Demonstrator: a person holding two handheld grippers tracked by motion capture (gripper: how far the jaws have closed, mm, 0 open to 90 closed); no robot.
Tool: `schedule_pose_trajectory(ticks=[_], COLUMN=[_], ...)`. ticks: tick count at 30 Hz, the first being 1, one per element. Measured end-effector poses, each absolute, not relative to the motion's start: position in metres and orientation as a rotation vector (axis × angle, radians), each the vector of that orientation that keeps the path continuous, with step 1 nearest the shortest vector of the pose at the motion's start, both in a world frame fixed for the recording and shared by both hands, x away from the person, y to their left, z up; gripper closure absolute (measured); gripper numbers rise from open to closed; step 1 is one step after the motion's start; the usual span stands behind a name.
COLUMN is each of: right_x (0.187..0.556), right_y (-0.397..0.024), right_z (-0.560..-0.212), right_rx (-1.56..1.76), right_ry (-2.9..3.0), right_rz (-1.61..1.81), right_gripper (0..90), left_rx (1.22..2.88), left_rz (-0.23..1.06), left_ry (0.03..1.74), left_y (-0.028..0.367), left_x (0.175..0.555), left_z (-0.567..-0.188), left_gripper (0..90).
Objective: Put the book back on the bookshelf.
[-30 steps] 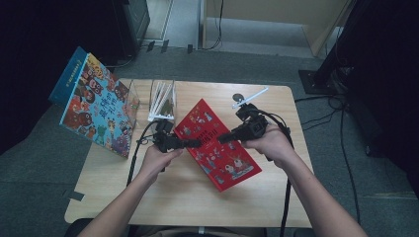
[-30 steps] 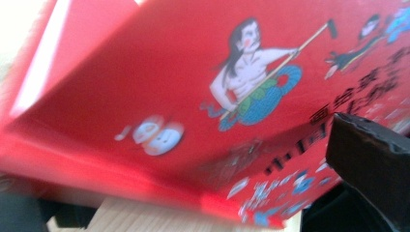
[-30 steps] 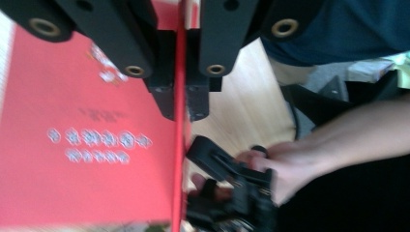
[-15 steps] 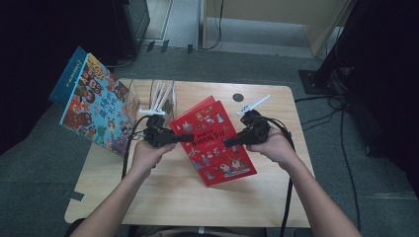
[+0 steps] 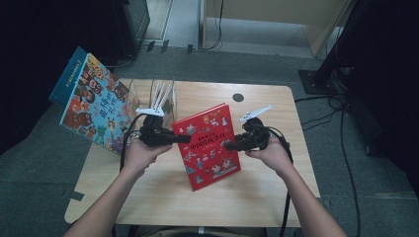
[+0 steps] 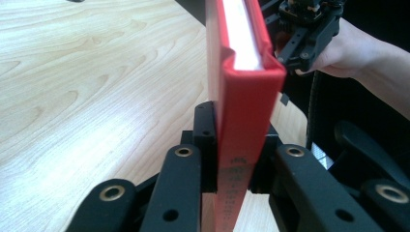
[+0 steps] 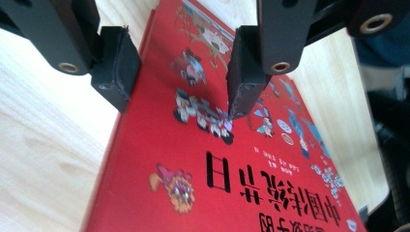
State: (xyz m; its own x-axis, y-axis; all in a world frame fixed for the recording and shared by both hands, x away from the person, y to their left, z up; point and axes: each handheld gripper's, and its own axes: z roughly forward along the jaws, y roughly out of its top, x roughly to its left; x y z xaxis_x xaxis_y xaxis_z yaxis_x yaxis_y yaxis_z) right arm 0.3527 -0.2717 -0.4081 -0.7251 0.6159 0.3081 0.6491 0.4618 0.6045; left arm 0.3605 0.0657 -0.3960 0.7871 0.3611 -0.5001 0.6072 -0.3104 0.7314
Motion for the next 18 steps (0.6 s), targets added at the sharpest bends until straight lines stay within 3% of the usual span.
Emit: schedule_pose_trajectory(ticks=[18], right_x=[0.344], right_y=[-0.268], right_z=[-0.420], right_rx=[-1.168], right_ry=[-2.689], right_rz=[-1.328], right_gripper=[49.5], left_rx=[2.064], left_rz=[-0.188], left_ry=[0.699], left_y=[0.059], left_x=[0.350], left_z=[-0.371], left_gripper=[79.9])
